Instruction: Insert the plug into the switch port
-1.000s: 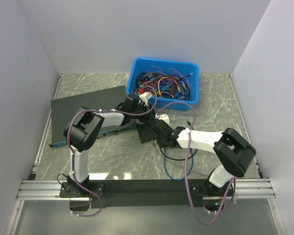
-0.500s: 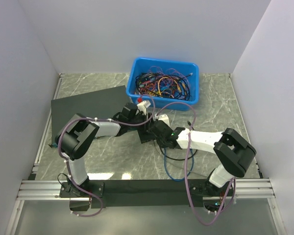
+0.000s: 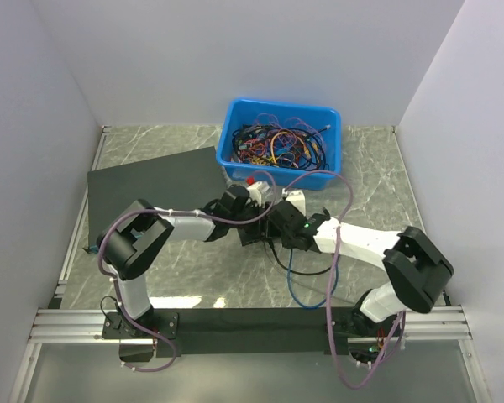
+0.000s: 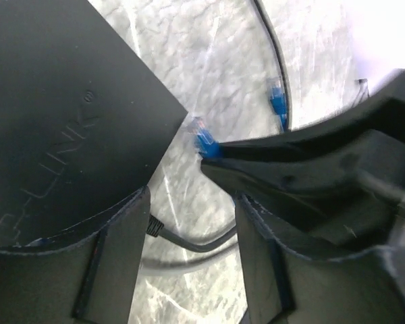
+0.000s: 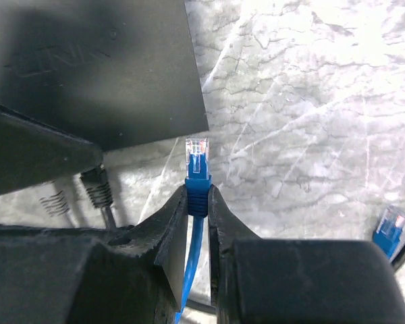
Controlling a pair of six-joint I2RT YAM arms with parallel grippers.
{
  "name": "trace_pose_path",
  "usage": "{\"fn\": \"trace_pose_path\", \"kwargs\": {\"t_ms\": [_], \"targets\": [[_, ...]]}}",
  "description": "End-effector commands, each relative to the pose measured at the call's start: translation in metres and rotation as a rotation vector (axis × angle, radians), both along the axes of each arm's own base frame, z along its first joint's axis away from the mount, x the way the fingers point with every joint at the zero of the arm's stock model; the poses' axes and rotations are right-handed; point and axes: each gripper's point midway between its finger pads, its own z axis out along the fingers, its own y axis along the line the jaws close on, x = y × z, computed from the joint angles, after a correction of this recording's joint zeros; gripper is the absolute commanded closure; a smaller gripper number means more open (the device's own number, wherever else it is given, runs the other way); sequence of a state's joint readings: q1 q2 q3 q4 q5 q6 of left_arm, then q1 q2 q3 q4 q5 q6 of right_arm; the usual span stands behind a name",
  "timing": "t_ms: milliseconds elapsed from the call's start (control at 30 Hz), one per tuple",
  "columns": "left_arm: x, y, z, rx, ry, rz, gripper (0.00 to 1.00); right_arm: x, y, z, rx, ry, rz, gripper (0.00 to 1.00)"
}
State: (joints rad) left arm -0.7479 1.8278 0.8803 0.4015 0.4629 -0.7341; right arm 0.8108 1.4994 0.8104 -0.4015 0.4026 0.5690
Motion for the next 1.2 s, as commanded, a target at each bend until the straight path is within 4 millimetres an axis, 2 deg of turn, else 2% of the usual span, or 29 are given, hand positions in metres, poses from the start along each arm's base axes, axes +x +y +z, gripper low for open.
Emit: {"fn": "trace_pose_path", "kwargs": {"t_ms": [0,100,200,233,267,333,400,433,533,633,667,767,800,867,933,967,1000,1067,1167], "targets": [[0.029,0.008,0.02,0.131,-0.111,0.075,0.39,-0.002,-0.007,0.02,0.039,-0.05,-0.042,1.0],[0.056,0.013,0.033,0.187,-0.153,0.128,0.39,-0.01,-0.014,0.021,0.047,-0.043,-0.047,1.0],[0.083,0.027,0.032,0.233,-0.159,0.183,0.38,-0.017,-0.016,0.018,0.061,-0.026,-0.055,1.0],[0.091,0.031,0.025,0.252,-0.15,0.2,0.38,-0.019,-0.016,0.017,0.065,-0.02,-0.053,1.0],[0.105,0.038,0.028,0.256,-0.155,0.231,0.38,-0.021,-0.014,0.015,0.082,-0.008,-0.049,1.0],[0.114,0.055,0.007,0.331,-0.114,0.26,0.38,-0.025,-0.013,0.01,0.094,0.01,-0.05,1.0],[0.121,0.057,0.0,0.353,-0.095,0.259,0.38,-0.028,-0.011,0.007,0.107,0.023,-0.042,1.0],[0.117,0.058,-0.014,0.374,-0.058,0.239,0.38,-0.028,-0.011,0.005,0.107,0.025,-0.041,1.0],[0.109,0.047,-0.023,0.355,-0.023,0.2,0.39,-0.026,-0.008,0.007,0.11,0.017,-0.032,1.0],[0.094,0.044,-0.033,0.371,0.007,0.188,0.38,-0.023,-0.006,0.008,0.106,0.009,-0.022,1.0],[0.089,0.049,-0.038,0.401,0.022,0.197,0.38,-0.021,-0.004,0.01,0.109,0.004,-0.016,1.0],[0.073,0.052,-0.041,0.43,0.049,0.208,0.38,-0.019,-0.002,0.01,0.107,0.004,-0.009,1.0],[0.069,0.052,-0.035,0.424,0.061,0.22,0.38,-0.019,-0.002,0.008,0.106,0.01,-0.007,1.0],[0.053,0.054,-0.038,0.438,0.085,0.223,0.37,-0.02,0.0,0.006,0.114,0.013,-0.001,1.0],[0.04,0.051,-0.032,0.426,0.104,0.232,0.36,-0.02,0.003,0.002,0.122,0.024,0.006,1.0],[0.032,0.053,-0.036,0.435,0.12,0.23,0.36,-0.02,0.005,0.0,0.12,0.029,0.007,1.0],[0.028,0.052,-0.031,0.423,0.126,0.237,0.36,-0.019,0.005,-0.002,0.118,0.032,0.007,1.0],[0.014,0.053,-0.036,0.438,0.144,0.231,0.36,-0.017,0.009,-0.003,0.112,0.043,0.013,1.0],[0.005,0.056,-0.037,0.438,0.152,0.237,0.36,-0.014,0.016,-0.005,0.116,0.054,0.017,1.0]]}}
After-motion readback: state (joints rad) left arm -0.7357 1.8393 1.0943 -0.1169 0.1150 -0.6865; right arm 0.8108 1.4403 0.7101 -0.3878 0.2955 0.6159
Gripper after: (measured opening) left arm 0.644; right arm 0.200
